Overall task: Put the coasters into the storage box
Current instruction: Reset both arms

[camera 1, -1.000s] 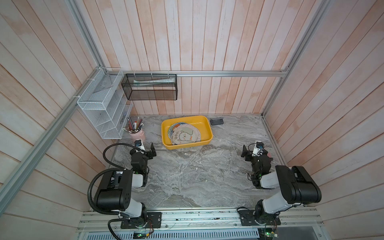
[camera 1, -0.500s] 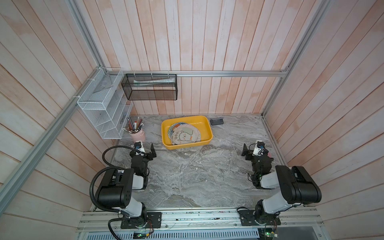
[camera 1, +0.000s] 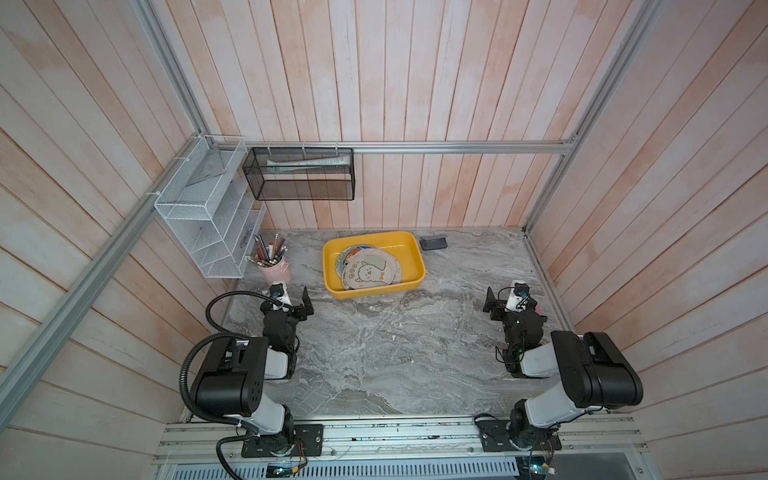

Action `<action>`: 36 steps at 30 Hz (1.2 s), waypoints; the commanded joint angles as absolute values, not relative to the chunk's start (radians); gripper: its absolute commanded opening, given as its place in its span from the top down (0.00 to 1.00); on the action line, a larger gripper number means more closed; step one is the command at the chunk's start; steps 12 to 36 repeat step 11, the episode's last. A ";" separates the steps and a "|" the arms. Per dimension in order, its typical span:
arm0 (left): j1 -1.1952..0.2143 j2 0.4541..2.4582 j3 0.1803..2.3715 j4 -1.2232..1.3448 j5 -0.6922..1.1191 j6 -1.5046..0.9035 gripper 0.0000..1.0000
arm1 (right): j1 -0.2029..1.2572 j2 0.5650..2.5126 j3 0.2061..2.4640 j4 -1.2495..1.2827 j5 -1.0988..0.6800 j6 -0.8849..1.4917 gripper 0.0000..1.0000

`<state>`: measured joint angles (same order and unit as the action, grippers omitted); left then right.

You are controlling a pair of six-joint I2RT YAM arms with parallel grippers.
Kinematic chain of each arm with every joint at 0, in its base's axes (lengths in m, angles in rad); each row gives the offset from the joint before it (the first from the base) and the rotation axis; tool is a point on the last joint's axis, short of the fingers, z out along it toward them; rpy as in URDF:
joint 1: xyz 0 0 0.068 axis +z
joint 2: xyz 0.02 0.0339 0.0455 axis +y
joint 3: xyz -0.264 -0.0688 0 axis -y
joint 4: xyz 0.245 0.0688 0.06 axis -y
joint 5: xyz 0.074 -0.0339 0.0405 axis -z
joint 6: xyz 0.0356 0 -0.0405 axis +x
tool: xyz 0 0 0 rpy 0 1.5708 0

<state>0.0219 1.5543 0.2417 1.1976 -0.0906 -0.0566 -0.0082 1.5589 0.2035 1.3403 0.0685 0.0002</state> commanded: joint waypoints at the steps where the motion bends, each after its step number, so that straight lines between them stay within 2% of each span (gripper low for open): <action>1: 0.018 1.565 0.251 1.220 -0.110 -0.047 0.00 | -0.012 1.566 0.198 1.372 0.061 0.012 0.02; 36: 0.012 1.566 0.260 1.204 -0.098 -0.034 0.00 | -0.012 1.568 0.197 1.373 0.063 0.012 0.02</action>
